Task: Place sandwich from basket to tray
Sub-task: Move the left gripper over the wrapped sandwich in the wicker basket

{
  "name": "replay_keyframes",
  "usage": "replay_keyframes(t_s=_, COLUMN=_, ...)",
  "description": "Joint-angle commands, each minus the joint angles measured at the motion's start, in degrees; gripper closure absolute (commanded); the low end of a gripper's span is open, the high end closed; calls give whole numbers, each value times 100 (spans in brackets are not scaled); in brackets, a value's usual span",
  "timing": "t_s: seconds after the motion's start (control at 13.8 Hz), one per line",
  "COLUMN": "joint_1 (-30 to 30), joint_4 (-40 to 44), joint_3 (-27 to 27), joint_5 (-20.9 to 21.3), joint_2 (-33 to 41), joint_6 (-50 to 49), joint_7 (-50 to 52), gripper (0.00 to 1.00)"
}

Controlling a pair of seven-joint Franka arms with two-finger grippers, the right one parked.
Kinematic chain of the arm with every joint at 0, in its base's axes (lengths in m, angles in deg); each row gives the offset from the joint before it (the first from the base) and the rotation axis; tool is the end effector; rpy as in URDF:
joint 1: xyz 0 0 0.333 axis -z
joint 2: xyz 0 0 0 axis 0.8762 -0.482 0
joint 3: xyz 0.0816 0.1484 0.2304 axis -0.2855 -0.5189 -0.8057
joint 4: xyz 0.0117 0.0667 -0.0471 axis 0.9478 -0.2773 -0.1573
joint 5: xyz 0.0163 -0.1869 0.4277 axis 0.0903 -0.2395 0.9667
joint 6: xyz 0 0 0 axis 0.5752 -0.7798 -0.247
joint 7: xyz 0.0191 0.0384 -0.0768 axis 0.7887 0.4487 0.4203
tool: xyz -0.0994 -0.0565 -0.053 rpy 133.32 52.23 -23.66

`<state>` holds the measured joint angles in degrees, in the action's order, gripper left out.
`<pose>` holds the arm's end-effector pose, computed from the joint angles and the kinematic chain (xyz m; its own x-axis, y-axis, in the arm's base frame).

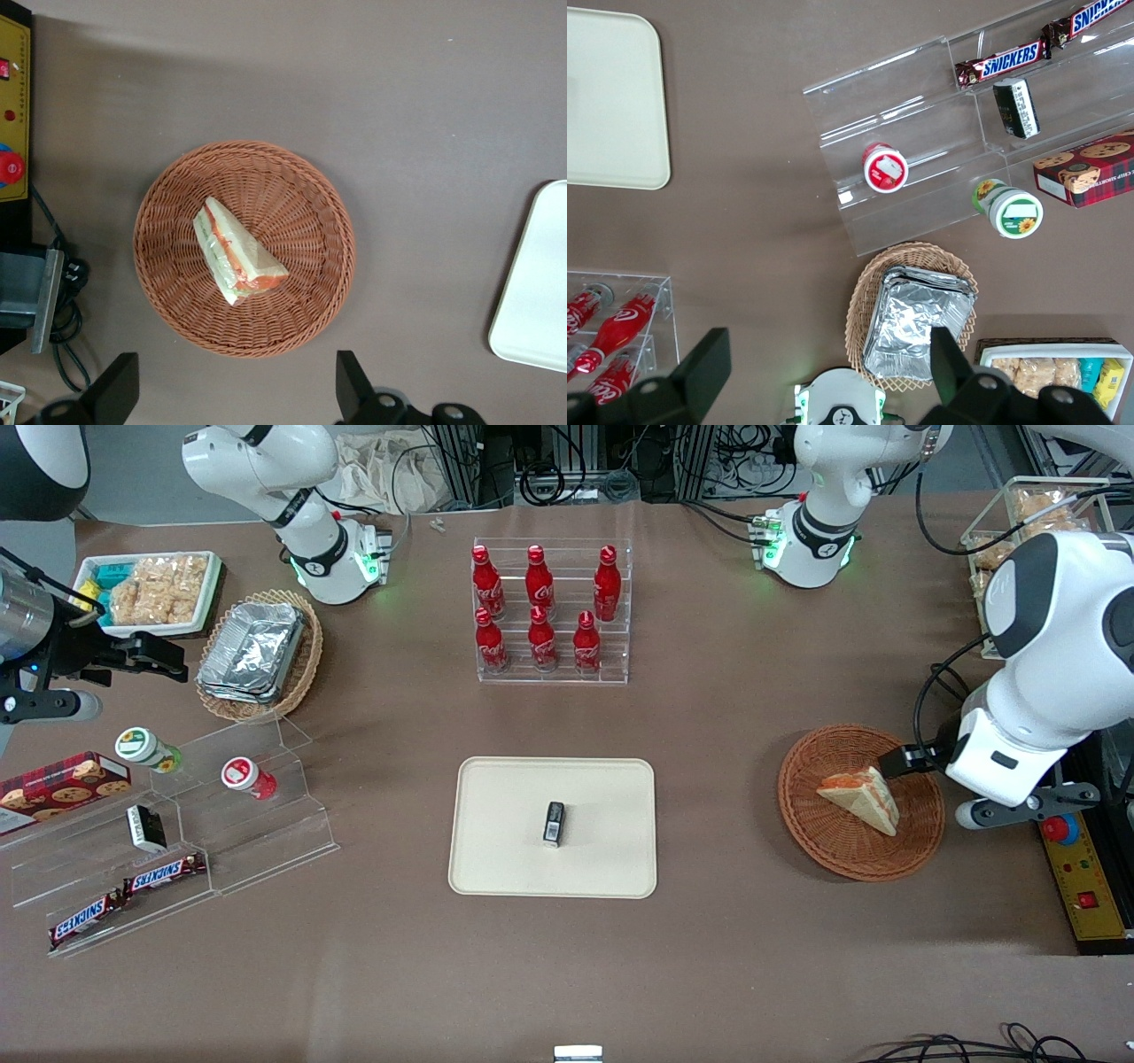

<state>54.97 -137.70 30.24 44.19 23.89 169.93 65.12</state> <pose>0.6885 -0.0802 0.4482 0.9847 0.1742 0.0080 0.1743 -0.9821 -0.0714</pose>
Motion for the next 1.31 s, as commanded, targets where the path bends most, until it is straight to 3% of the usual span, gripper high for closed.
replay_keyframes(t_s=0.0, joint_1=-213, joint_4=101, joint_3=36, joint_5=30, joint_2=4, joint_6=-153, joint_7=65, gripper=0)
replay_keyframes(t_s=0.29, joint_1=-196, joint_4=-12, joint_3=45, joint_5=91, joint_2=-93, joint_6=-154, joint_7=196, gripper=0)
replay_keyframes(t_s=0.73, joint_1=-319, joint_4=-714, joint_3=62, joint_5=-31, joint_2=-23, joint_6=460, joint_7=1803, gripper=0)
replay_keyframes(t_s=1.23, joint_1=-380, joint_4=-3182, joint_3=27, joint_5=3, joint_2=477, joint_6=3252, joint_7=2658, gripper=1)
